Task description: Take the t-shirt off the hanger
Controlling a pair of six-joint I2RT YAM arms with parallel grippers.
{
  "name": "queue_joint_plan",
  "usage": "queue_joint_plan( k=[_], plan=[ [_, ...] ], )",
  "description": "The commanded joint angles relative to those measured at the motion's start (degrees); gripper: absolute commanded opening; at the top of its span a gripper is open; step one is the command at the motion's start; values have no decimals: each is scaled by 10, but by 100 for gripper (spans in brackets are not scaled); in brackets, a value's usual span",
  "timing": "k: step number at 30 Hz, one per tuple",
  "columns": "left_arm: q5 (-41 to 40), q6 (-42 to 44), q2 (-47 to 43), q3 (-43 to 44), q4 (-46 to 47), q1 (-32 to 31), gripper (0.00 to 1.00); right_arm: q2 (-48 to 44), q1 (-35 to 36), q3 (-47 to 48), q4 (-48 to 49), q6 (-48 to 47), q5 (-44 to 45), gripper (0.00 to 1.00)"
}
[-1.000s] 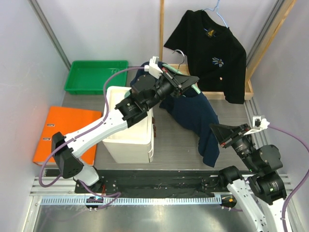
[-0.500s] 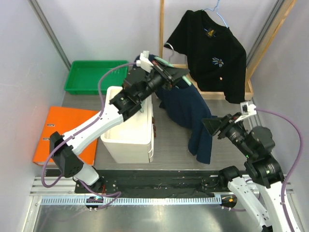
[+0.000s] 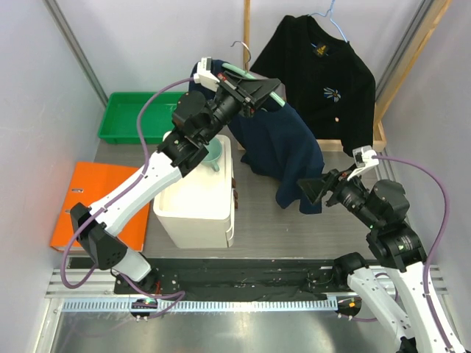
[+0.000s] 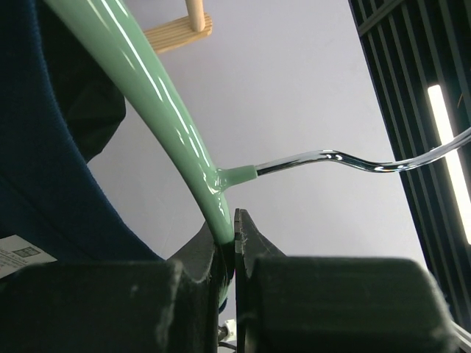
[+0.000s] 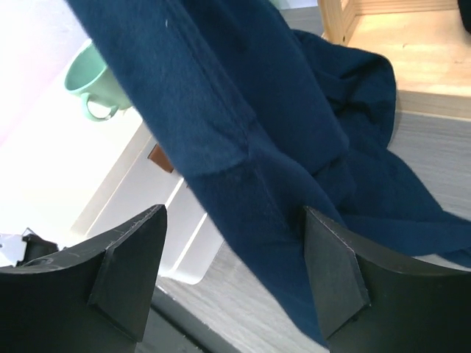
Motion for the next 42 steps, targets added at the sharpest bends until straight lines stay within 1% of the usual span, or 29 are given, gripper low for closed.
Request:
queue_joint_plan(
  k=[1, 4, 5, 7, 8, 10, 11, 12, 14, 19, 21, 22, 23, 25, 26, 30, 33, 36, 38, 40, 42],
  plan=[
    [16, 19, -23, 25, 46, 0, 0, 19, -2, 22, 43, -39, 30, 77],
    [32, 20, -28, 17, 36, 0, 0, 25, -2, 37, 42, -50, 78, 75],
    [33, 21, -29, 15, 26, 0, 0, 22, -2, 40, 47, -56, 84, 67],
    [36, 33, -34, 13, 15, 0, 0, 21, -3, 42, 57, -59, 84, 58],
    [37, 37, -35, 13, 10, 0, 0, 21, -3, 42, 66, -58, 79, 48],
    [36, 45, -35, 13, 7, 0, 0, 23, -2, 39, 72, -57, 53, 38],
    [36, 49, -34, 14, 7, 0, 0, 24, -2, 39, 75, -51, 48, 23],
    [36, 53, -34, 16, 6, 0, 0, 21, -2, 39, 76, -46, 47, 14],
    [30, 69, -31, 18, 1, 0, 0, 14, -2, 38, 81, -31, 54, 1],
    [5, 104, -31, 19, -21, 0, 0, -46, -2, 37, 84, 20, 81, 1],
    [-15, 117, -35, 15, -22, 1, 0, -73, -2, 41, 69, 37, 112, 1],
    [-22, 121, -37, 12, -22, 1, 0, -101, -2, 41, 55, 42, 127, 1],
    [-44, 125, -42, 5, -21, 2, 0, -117, -2, 42, 47, 48, 162, 1],
    [-61, 124, -48, -3, -11, 4, 0, -160, -2, 44, 14, 56, 212, 1],
    [-76, 122, -52, -15, -5, 5, 0, -172, -2, 45, 1, 59, 258, 1],
    [-92, 94, -61, -40, 28, 12, 0, -212, -2, 67, -80, 93, 352, 1],
    [-87, 76, -61, -41, 36, 20, 0, -233, -2, 67, -131, 107, 392, 1],
    [-68, 42, -57, -43, 58, 27, 0, -244, -2, 58, -182, 119, 411, 1],
    [-62, 30, -53, -41, 76, 30, 0, -243, -2, 53, -202, 134, 414, 1],
    [-57, 28, -49, -30, 74, 34, 0, -250, -2, 49, -224, 157, 427, 1],
    [-58, 28, -49, -23, 73, 37, 0, -278, -2, 36, -226, 170, 434, 1]
  ],
)
